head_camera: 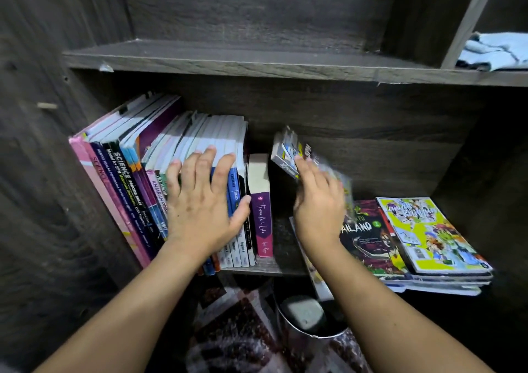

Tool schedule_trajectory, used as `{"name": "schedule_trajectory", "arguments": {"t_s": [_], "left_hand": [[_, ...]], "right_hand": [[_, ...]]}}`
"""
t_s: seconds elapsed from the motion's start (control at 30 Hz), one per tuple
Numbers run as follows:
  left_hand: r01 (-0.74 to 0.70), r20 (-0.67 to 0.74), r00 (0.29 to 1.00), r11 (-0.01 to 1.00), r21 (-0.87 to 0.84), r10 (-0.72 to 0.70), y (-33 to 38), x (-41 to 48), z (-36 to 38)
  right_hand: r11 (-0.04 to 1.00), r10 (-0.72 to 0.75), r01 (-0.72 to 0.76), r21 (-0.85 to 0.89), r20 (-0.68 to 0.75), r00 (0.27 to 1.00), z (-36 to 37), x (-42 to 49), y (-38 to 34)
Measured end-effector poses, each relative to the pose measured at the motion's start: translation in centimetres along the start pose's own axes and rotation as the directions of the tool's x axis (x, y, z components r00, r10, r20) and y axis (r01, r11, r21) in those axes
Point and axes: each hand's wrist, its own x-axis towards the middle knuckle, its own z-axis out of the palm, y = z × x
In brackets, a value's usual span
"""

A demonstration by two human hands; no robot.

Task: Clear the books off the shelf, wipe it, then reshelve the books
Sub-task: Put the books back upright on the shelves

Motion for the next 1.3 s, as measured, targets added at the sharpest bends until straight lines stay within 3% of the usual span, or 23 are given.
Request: {"name": "schedule_trajectory", "arguments": {"t_s": [0.07,0.1,0.13,0.2,0.27,0.3,0.4,0.47,0.53,0.6,0.77,0.83,0.9,1.1,1.23,1.3], "left_hand": [[-0.007,-0.005,1.0,1.0,-0.028,0.007,-0.2,-0.1,-0.2],[-0.012,-0.011,1.0,0.999,-0.037,0.012,-0.3,-0.1,-0.3],[-0.019,-0.017,1.0,0.999,-0.042,0.018,-0.4,-0.2,-0.4],[-0.031,-0.022,0.999,0.999,-0.04,0.03,-0.5,-0.3,-0.6],[-0.038,-0.024,0.999,0.999,-0.035,0.038,-0.6,-0.2,-0.6],[-0.04,-0.027,0.999,0.999,-0.034,0.039,-0.6,-0.2,-0.6],[-0.043,-0.037,0.998,0.999,-0.026,0.042,-0.6,-0.2,-0.5],[-0.037,-0.038,0.999,0.999,-0.015,0.037,-0.6,-0.2,-0.4],[-0.023,-0.035,0.999,1.0,-0.014,0.022,-0.5,-0.1,-0.3],[-0.012,-0.034,0.999,1.0,-0.017,0.011,-0.3,0.0,-0.3],[-0.021,-0.05,0.999,1.0,-0.023,0.02,-0.3,-0.1,-0.4],[-0.022,-0.049,0.999,1.0,-0.019,0.021,-0.4,0.0,-0.4],[-0.018,-0.042,0.999,1.0,-0.012,0.018,-0.3,0.0,-0.4],[-0.009,-0.033,0.999,1.0,-0.019,0.009,-0.2,0.0,-0.5],[-0.007,-0.022,1.0,1.0,-0.028,0.006,-0.2,0.0,-0.5],[-0.009,-0.02,1.0,1.0,-0.028,0.009,-0.3,0.0,-0.6]], "right_hand": [[0.926,0.019,-0.019,0.377,0.003,1.0,0.2,0.0,-1.1],[0.844,0.025,-0.068,0.533,0.086,0.996,0.2,-0.4,-1.7],[0.764,0.001,-0.146,0.629,0.226,0.974,0.2,-1.1,-2.1],[0.675,-0.089,-0.352,0.648,0.545,0.834,0.7,-3.1,-2.1],[0.716,-0.113,-0.457,0.527,0.734,0.67,1.4,-4.8,-0.6],[0.761,-0.118,-0.444,0.473,0.774,0.622,1.3,-4.9,0.2],[0.915,-0.116,-0.254,0.313,0.807,0.579,0.7,-3.6,2.0],[0.999,0.032,-0.037,-0.013,0.8,0.599,0.4,-2.6,2.4],[0.92,0.342,-0.036,-0.389,0.756,0.558,0.0,-2.3,2.8],[0.796,0.586,-0.147,-0.587,0.686,0.432,-0.3,-2.8,3.9],[0.704,0.71,-0.255,-0.663,0.657,0.253,0.7,-3.3,6.6],[0.735,0.676,-0.211,-0.644,0.675,0.295,1.4,-3.3,6.3],[0.785,0.605,-0.185,-0.591,0.67,0.43,1.1,-2.9,5.5],[0.834,0.533,-0.344,-0.432,0.469,0.704,-2.0,1.4,1.0],[0.915,0.404,-0.344,-0.213,0.433,0.806,-2.3,1.0,-2.0],[0.909,0.376,-0.416,0.018,0.397,0.837,-1.9,-0.2,-2.6]]}}
